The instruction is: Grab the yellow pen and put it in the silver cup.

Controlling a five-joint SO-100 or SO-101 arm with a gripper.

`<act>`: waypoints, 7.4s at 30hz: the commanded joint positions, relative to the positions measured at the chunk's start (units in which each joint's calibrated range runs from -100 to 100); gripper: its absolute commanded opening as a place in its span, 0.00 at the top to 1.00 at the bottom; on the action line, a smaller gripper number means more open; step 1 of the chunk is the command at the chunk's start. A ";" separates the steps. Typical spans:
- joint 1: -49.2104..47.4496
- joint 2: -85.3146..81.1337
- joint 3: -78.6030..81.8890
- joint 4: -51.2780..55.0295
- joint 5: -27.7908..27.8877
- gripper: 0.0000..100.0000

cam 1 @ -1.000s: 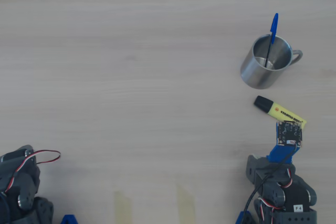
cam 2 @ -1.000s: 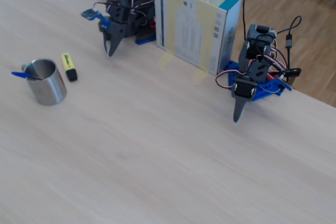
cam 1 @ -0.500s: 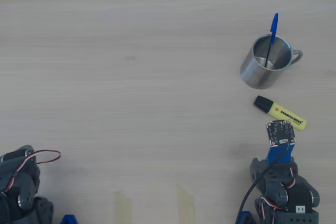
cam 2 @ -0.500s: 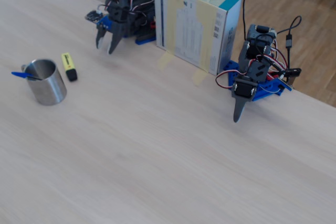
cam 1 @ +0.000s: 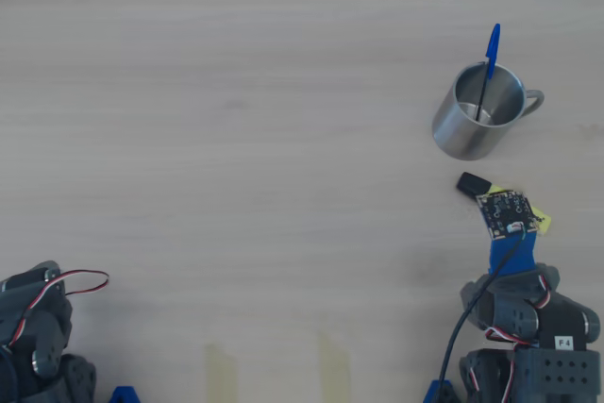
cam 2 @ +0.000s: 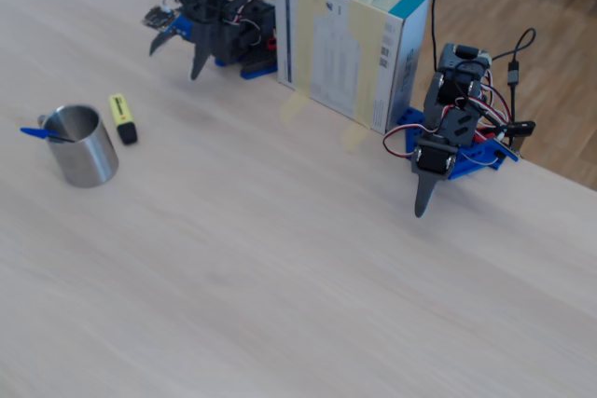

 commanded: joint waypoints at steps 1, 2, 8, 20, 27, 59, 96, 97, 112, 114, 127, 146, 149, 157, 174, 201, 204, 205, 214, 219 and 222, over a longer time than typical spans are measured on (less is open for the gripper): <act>1.67 6.81 -8.68 0.95 2.33 0.59; 1.67 8.39 -10.68 1.55 2.91 0.59; 1.76 17.03 -20.11 2.49 7.22 0.59; 1.32 30.00 -30.45 1.98 15.59 0.59; 0.98 38.15 -35.17 2.32 18.56 0.59; 5.86 52.61 -45.69 1.29 24.12 0.59; 5.69 80.29 -58.57 -8.83 28.28 0.59; 5.69 81.12 -58.57 -9.78 28.23 0.59; 4.47 85.61 -58.21 -13.64 27.81 0.60; 4.47 85.61 -57.93 -13.55 27.81 0.60; 4.47 85.45 -56.94 -12.18 27.81 0.60; 4.55 84.78 -55.48 -12.44 27.76 0.74; 4.55 84.78 -55.48 -12.52 27.76 0.77; 4.47 84.78 -55.48 -12.52 27.76 0.79; 5.08 85.45 -55.39 -12.35 27.71 0.82; 4.90 85.28 -55.30 -12.26 27.76 0.91; 4.90 85.11 -55.30 -12.26 27.76 0.91; 4.81 85.03 -55.30 -12.26 27.76 0.91; 4.55 84.70 -55.30 -12.44 27.76 0.91; 4.38 81.37 -55.30 -11.83 27.76 0.91; 4.38 78.96 -54.12 -12.09 27.76 0.91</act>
